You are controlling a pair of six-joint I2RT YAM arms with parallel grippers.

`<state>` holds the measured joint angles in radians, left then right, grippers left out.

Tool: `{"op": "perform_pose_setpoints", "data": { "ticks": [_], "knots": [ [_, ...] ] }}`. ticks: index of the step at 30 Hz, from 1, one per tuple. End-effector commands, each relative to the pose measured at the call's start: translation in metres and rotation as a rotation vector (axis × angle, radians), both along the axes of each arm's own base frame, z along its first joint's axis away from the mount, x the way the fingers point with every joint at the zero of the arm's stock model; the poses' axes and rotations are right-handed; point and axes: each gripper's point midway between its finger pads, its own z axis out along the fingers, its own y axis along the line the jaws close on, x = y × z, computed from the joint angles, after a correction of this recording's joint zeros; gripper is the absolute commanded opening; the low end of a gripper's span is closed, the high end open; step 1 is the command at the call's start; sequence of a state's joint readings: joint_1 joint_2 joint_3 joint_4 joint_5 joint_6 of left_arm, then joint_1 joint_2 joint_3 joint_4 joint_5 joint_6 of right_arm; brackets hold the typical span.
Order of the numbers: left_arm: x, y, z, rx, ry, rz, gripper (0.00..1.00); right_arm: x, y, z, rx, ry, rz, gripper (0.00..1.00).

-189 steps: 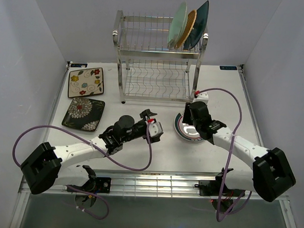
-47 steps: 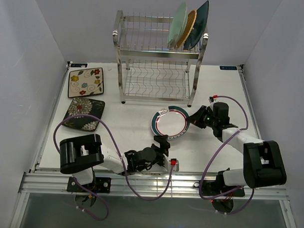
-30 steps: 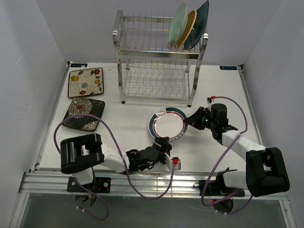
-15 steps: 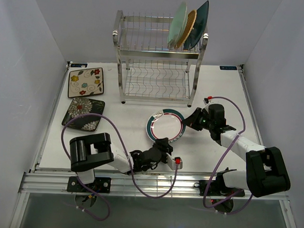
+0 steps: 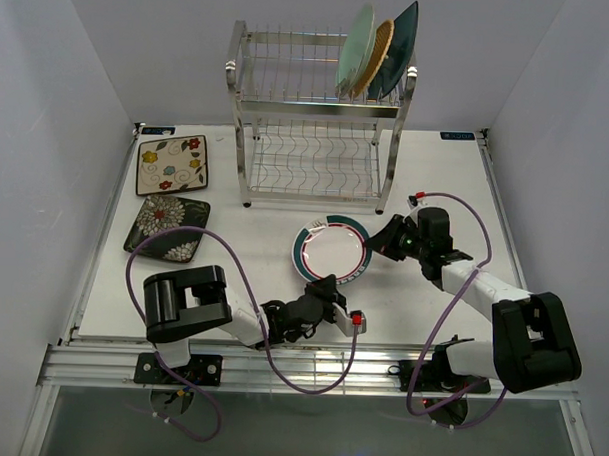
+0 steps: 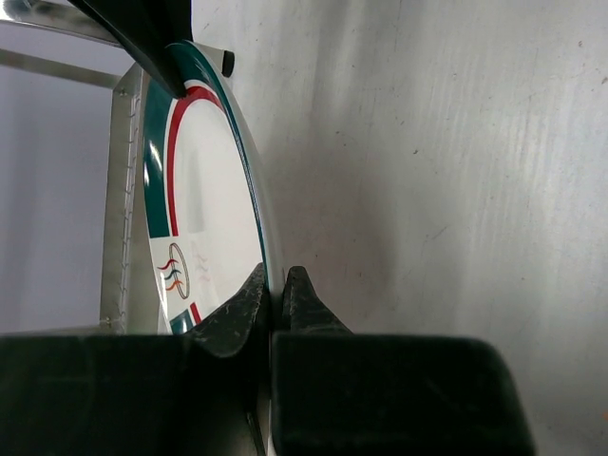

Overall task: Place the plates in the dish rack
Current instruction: Pick up the plate at the center of the board.

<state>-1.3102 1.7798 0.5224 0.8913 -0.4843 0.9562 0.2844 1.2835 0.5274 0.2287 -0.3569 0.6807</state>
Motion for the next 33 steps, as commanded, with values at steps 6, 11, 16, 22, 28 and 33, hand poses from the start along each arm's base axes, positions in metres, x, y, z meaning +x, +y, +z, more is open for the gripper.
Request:
{"op": "perform_pose_setpoints", "data": {
  "ticks": [6, 11, 16, 22, 28, 33],
  "knots": [
    [0.0, -0.008, 0.021, -0.061, -0.029, -0.006, 0.0, 0.013, 0.026, 0.028, 0.1, -0.072, 0.116, 0.31],
    [0.003, -0.003, 0.029, -0.069, -0.07, 0.011, 0.0, 0.013, 0.028, 0.027, 0.106, -0.076, 0.125, 0.35],
    [0.005, 0.004, 0.046, -0.105, -0.117, 0.024, 0.0, 0.013, 0.023, 0.028, 0.089, -0.089, 0.102, 0.36],
    [0.003, 0.009, 0.065, -0.152, -0.125, 0.019, 0.0, 0.014, 0.023, 0.028, 0.086, -0.088, 0.102, 0.36],
    [-0.008, 0.011, 0.053, -0.116, -0.064, -0.039, 0.0, 0.013, 0.026, 0.034, 0.134, -0.103, 0.102, 0.36],
    [-0.011, 0.008, 0.045, -0.098, -0.018, -0.048, 0.0, 0.004, 0.034, 0.044, 0.185, -0.124, 0.163, 0.4]
  ]
}}
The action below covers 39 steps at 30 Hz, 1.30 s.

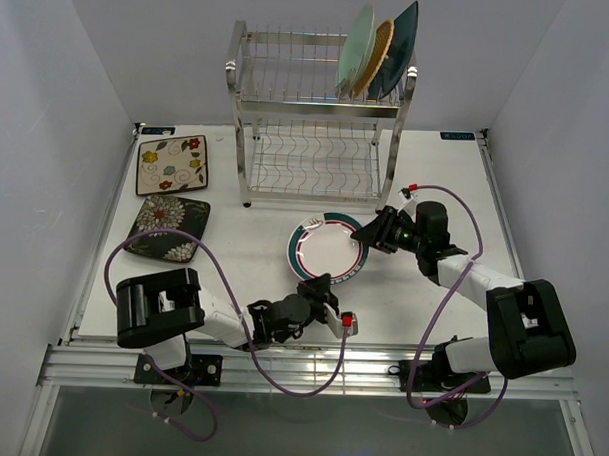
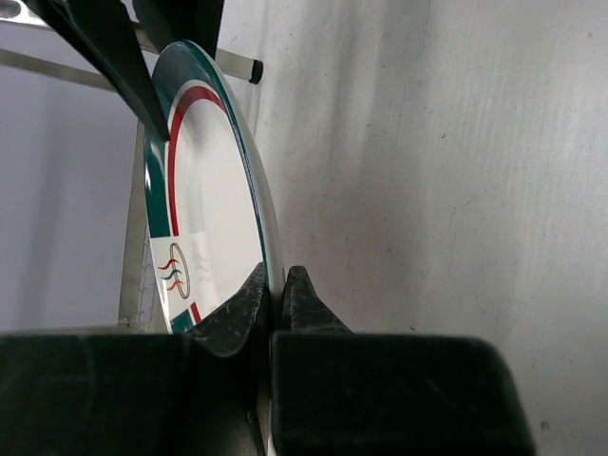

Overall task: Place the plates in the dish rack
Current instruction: Pick up the plate at the center of the board.

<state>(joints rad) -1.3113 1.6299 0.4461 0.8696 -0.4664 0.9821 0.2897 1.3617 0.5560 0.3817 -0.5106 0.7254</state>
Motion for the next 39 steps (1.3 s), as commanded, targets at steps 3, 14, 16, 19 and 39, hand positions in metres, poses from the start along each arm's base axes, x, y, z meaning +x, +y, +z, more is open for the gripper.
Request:
{"op": "perform_pose_setpoints", "data": {
  "ticks": [3, 14, 16, 19, 39],
  "knots": [
    [-0.005, -0.009, 0.01, -0.033, 0.022, -0.029, 0.0, -0.003, 0.006, 0.023, 0.06, -0.08, 0.04, 0.4],
    [-0.002, -0.009, -0.003, 0.016, 0.028, -0.014, 0.0, 0.0, -0.009, 0.026, 0.048, -0.104, -0.033, 0.39],
    [-0.003, -0.01, -0.003, 0.015, 0.033, -0.016, 0.0, 0.001, -0.014, 0.026, 0.044, -0.107, -0.062, 0.39],
    [-0.002, -0.01, 0.0, 0.004, 0.033, -0.012, 0.0, 0.003, -0.024, 0.024, 0.032, -0.105, -0.109, 0.39],
    [-0.004, -0.011, 0.013, -0.048, 0.084, -0.009, 0.0, 0.013, -0.076, 0.02, -0.091, -0.134, -0.366, 0.37]
  ]
}}
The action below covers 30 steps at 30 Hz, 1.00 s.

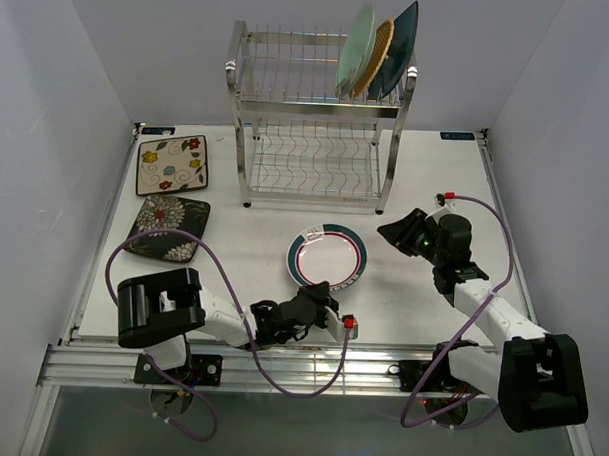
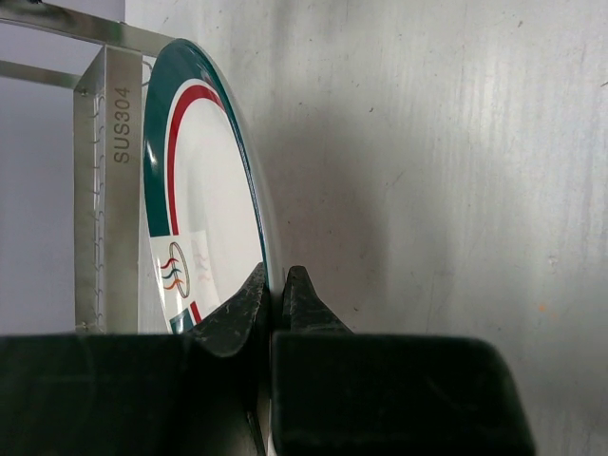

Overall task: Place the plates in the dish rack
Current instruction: Pick up the plate at the center of the board.

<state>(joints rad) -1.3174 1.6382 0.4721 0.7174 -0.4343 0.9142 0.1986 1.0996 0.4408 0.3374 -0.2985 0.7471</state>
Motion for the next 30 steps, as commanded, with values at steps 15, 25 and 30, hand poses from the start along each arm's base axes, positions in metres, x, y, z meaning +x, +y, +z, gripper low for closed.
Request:
{"op": "perform_pose_setpoints", "data": {
  "ticks": [15, 25, 30],
  "knots": [
    [0.042, -0.004, 0.129, -0.459, 0.088, 0.194, 0.0, 0.01, -0.032, -0.01, -0.137, -0.006, -0.137, 0.38],
    [0.059, 0.017, 0.195, -0.687, 0.145, 0.265, 0.0, 0.01, -0.02, -0.002, -0.124, -0.081, -0.058, 0.38],
    [0.06, 0.026, 0.247, -0.807, 0.114, 0.267, 0.0, 0.005, -0.027, 0.002, -0.134, -0.126, -0.09, 0.55]
  ]
}}
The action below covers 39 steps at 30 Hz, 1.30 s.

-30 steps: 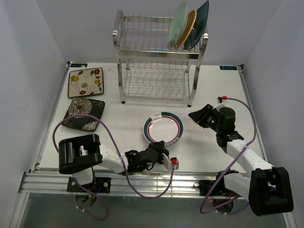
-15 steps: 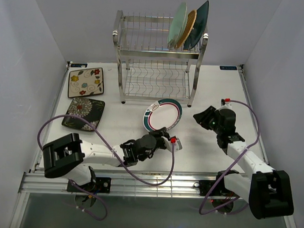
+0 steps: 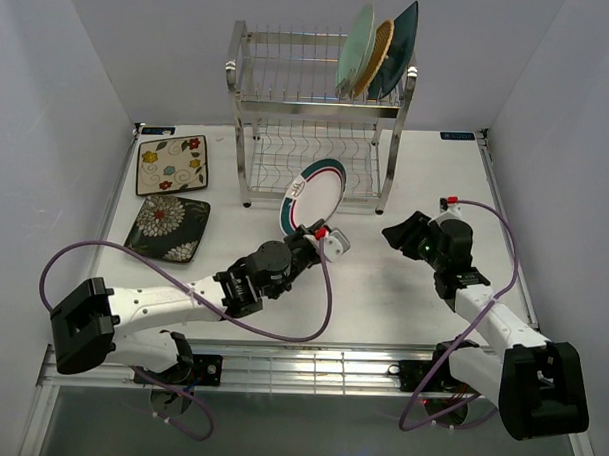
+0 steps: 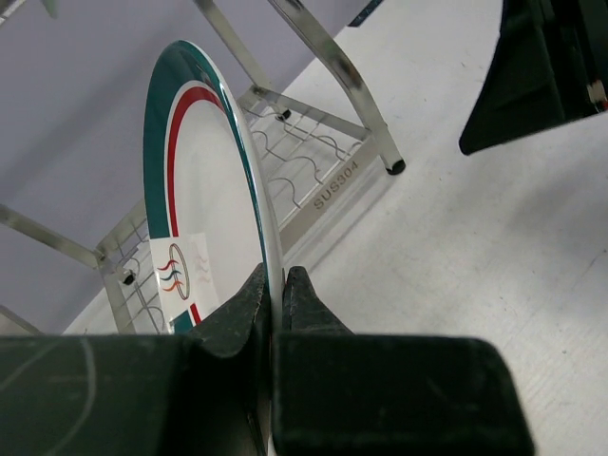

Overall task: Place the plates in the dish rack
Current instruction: Pick up the plate at the center of the board, then insert the plate into the dish rack.

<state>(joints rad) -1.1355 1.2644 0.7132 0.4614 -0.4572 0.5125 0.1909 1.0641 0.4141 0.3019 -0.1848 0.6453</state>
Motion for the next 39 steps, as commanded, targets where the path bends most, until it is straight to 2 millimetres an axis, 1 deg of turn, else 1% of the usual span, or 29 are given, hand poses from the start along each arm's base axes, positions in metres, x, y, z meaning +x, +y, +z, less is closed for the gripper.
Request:
{"op": "perform_pose_setpoints", "data": {
  "ticks": [1, 2, 4, 5, 7, 8, 11, 12, 14, 15, 18, 19, 21, 22, 25, 26, 28, 29, 32, 33, 35, 36, 37, 39],
  "knots": [
    [0.001, 0.007, 0.08, -0.189, -0.075, 0.026, 0.0, 0.003, -0.005, 0.018, -0.009, -0.107, -0.014, 0.55],
    [0.002, 0.008, 0.097, -0.217, -0.094, 0.029, 0.0, 0.003, -0.007, 0.019, -0.012, -0.114, -0.023, 0.56],
    [0.004, 0.008, 0.111, -0.232, -0.112, 0.033, 0.0, 0.001, -0.008, 0.02, -0.019, -0.12, -0.027, 0.56],
    [0.005, 0.008, 0.126, -0.259, -0.125, 0.034, 0.0, 0.002, -0.009, 0.02, -0.024, -0.12, -0.032, 0.56],
    [0.006, 0.004, 0.135, -0.265, -0.131, 0.032, 0.0, 0.002, -0.01, 0.02, -0.028, -0.122, -0.034, 0.56],
    [0.006, 0.004, 0.148, -0.287, -0.142, 0.03, 0.0, 0.002, -0.01, 0.02, -0.028, -0.122, -0.034, 0.56],
    [0.008, 0.001, 0.162, -0.312, -0.152, 0.032, 0.0, 0.003, -0.007, 0.017, -0.026, -0.114, -0.02, 0.56],
    [0.007, 0.001, 0.174, -0.334, -0.163, 0.027, 0.0, 0.003, -0.007, 0.018, -0.025, -0.117, -0.017, 0.57],
    [0.008, 0.002, 0.184, -0.355, -0.171, 0.027, 0.0, 0.004, -0.006, 0.017, -0.025, -0.116, -0.01, 0.56],
    [0.007, 0.004, 0.196, -0.381, -0.18, 0.02, 0.0, 0.004, -0.005, 0.017, -0.025, -0.115, -0.009, 0.56],
    [0.004, 0.004, 0.214, -0.428, -0.188, -0.013, 0.0, 0.004, -0.004, 0.018, -0.019, -0.118, -0.001, 0.56],
    [0.003, 0.004, 0.225, -0.454, -0.193, -0.02, 0.0, 0.004, -0.004, 0.017, -0.019, -0.118, 0.0, 0.56],
    [0.003, 0.0, 0.232, -0.472, -0.177, -0.049, 0.0, 0.003, -0.003, 0.019, -0.015, -0.122, 0.004, 0.56],
    [0.002, 0.002, 0.244, -0.494, -0.186, -0.056, 0.0, 0.004, -0.003, 0.02, -0.015, -0.125, 0.004, 0.56],
    [0.006, -0.001, 0.253, -0.507, -0.183, -0.062, 0.0, 0.003, -0.003, 0.019, -0.015, -0.125, 0.006, 0.56],
    [0.009, 0.001, 0.263, -0.523, -0.191, -0.06, 0.0, 0.003, -0.003, 0.019, -0.015, -0.125, 0.006, 0.56],
    [0.012, -0.001, 0.265, -0.534, -0.18, -0.072, 0.0, 0.003, -0.002, 0.018, -0.015, -0.124, 0.009, 0.56],
    [0.013, 0.0, 0.271, -0.545, -0.187, -0.083, 0.0, 0.003, -0.001, 0.018, -0.015, -0.123, 0.012, 0.56],
    [0.019, -0.003, 0.278, -0.56, -0.19, -0.092, 0.0, 0.003, -0.002, 0.017, -0.017, -0.122, 0.013, 0.56],
    [0.019, -0.002, 0.286, -0.572, -0.197, -0.099, 0.0, 0.003, -0.001, 0.017, -0.016, -0.122, 0.016, 0.56],
    [0.022, -0.004, 0.291, -0.58, -0.202, -0.119, 0.0, 0.003, -0.001, 0.017, -0.013, -0.123, 0.018, 0.55],
    [0.021, -0.003, 0.297, -0.588, -0.209, -0.127, 0.0, 0.002, 0.0, 0.018, -0.011, -0.123, 0.019, 0.55],
    [0.024, -0.005, 0.297, -0.588, -0.208, -0.129, 0.0, 0.003, -0.001, 0.018, -0.011, -0.123, 0.018, 0.55],
    [0.031, -0.002, 0.304, -0.613, -0.2, -0.125, 0.0, 0.002, 0.0, 0.018, -0.009, -0.124, 0.021, 0.55]
  ]
}}
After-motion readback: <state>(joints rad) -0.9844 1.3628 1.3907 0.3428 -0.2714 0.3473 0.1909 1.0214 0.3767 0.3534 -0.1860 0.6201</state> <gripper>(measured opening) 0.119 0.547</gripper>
